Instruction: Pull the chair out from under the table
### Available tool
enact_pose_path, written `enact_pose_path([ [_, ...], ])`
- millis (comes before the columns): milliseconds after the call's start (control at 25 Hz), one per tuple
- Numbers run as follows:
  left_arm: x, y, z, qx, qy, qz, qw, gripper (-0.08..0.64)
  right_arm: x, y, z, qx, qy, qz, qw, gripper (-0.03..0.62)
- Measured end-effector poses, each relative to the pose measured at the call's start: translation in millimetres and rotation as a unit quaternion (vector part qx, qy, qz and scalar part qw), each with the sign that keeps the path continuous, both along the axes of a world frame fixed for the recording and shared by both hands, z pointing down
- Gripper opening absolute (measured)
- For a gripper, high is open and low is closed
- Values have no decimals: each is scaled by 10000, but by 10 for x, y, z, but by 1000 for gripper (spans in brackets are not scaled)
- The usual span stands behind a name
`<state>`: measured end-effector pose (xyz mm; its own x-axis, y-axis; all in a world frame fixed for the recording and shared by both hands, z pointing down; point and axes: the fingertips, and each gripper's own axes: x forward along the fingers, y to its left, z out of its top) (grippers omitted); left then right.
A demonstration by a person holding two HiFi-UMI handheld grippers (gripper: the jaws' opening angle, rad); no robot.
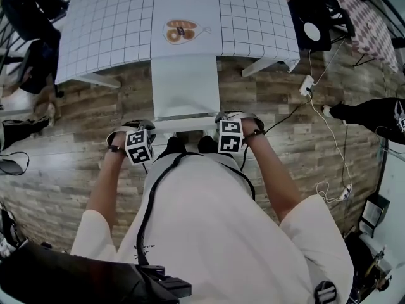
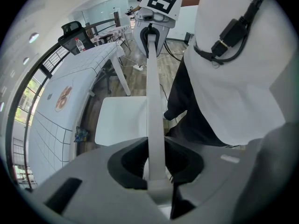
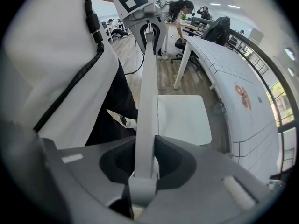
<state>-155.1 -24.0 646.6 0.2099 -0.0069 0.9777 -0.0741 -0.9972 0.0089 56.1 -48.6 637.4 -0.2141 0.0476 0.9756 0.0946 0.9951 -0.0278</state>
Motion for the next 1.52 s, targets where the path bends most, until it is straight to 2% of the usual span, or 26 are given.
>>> enact_pose_path([
  [320,21,43,44,97,-100,-171,9998,87,40,67,26,-62,-36,23,10000,84],
  [600,68,-32,78,-85,-82,-601,9981,104,69,3,7,-291,-268,185,9990,94],
  [880,96,-52,117,-138,-143,-826,9964,118,93,13,23,-386,-236,170,9988,101],
  [1160,72,-21,97,44,-137,-714,9973,114,70,36,29,-224,-155,215,9994,92],
  [1360,58,8,93,182,-45,-442,9988,100,46,40,39,-285,-318,375,9984,98],
  [1520,22,57,86,314,22,-271,9991,92,12,77,52,-136,-300,349,9988,92],
])
